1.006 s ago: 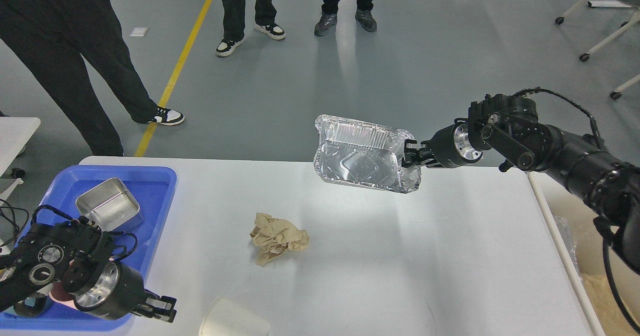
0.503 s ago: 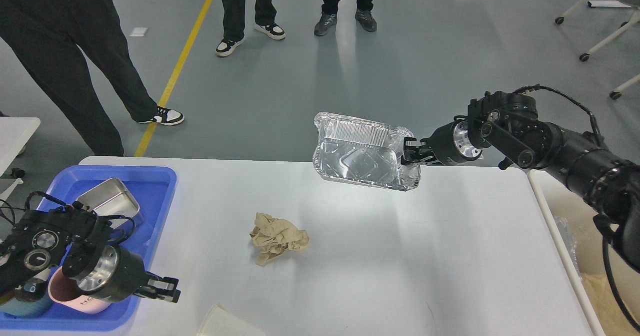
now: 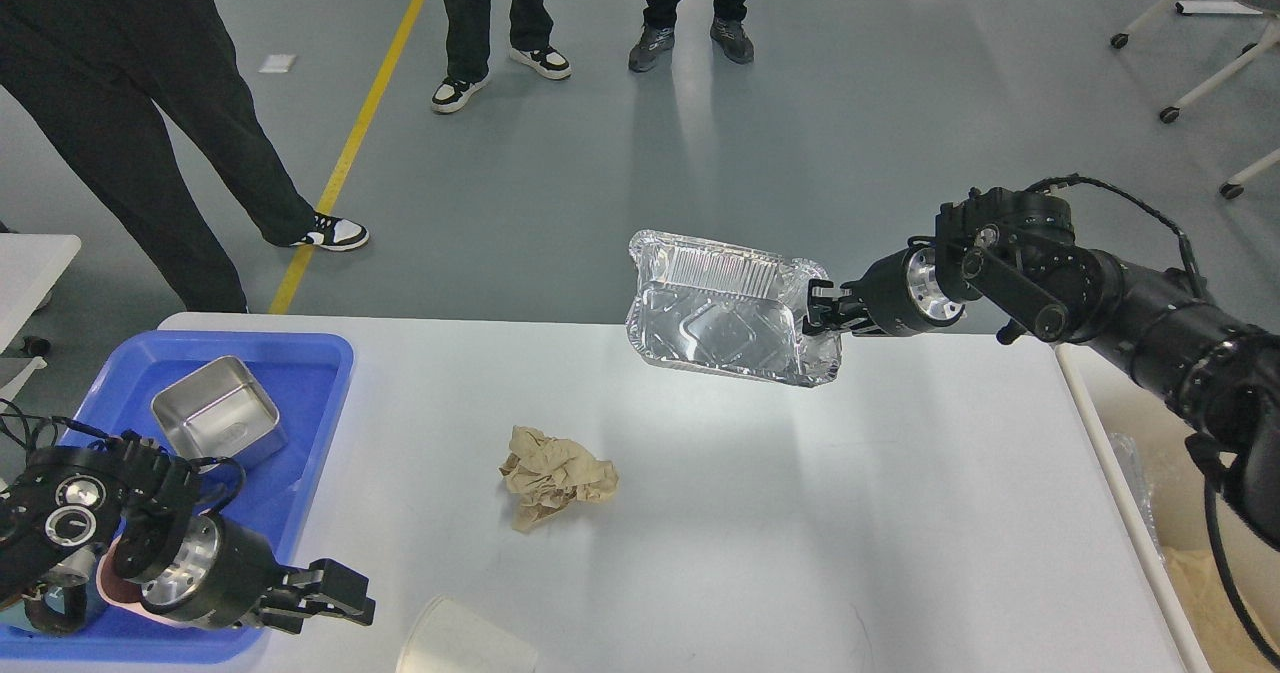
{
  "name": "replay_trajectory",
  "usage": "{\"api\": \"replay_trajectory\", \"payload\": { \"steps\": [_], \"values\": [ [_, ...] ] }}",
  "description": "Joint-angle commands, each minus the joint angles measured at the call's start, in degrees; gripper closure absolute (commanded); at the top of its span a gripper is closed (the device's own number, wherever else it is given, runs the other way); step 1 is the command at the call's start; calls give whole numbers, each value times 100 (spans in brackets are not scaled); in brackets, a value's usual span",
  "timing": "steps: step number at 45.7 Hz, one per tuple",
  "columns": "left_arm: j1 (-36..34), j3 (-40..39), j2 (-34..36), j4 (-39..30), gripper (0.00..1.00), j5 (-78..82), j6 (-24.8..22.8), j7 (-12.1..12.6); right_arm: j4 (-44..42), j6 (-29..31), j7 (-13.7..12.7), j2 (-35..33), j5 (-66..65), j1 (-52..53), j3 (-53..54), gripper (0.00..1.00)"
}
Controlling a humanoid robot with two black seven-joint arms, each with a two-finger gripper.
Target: Tidy desktop
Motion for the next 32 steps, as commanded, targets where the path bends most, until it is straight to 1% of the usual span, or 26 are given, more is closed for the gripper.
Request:
{"api": "replay_trajectory", "payload": {
  "steps": [1, 10, 25, 32],
  "values": [
    [66, -5, -547, 223, 7, 216, -1, -26, 1, -7, 0, 0, 0, -7, 9, 100],
    [66, -14, -1013, 355, 7, 330, -1, -43, 1, -7, 9, 0, 0, -24, 9, 100],
    [66, 12, -1505, 592, 7, 567, -1, -43, 1, -7, 9, 8, 9, -33, 9, 100],
    [57, 12, -1611, 637, 8, 629, -1, -43, 10, -7, 9, 8, 0, -51, 9, 100]
  ]
}}
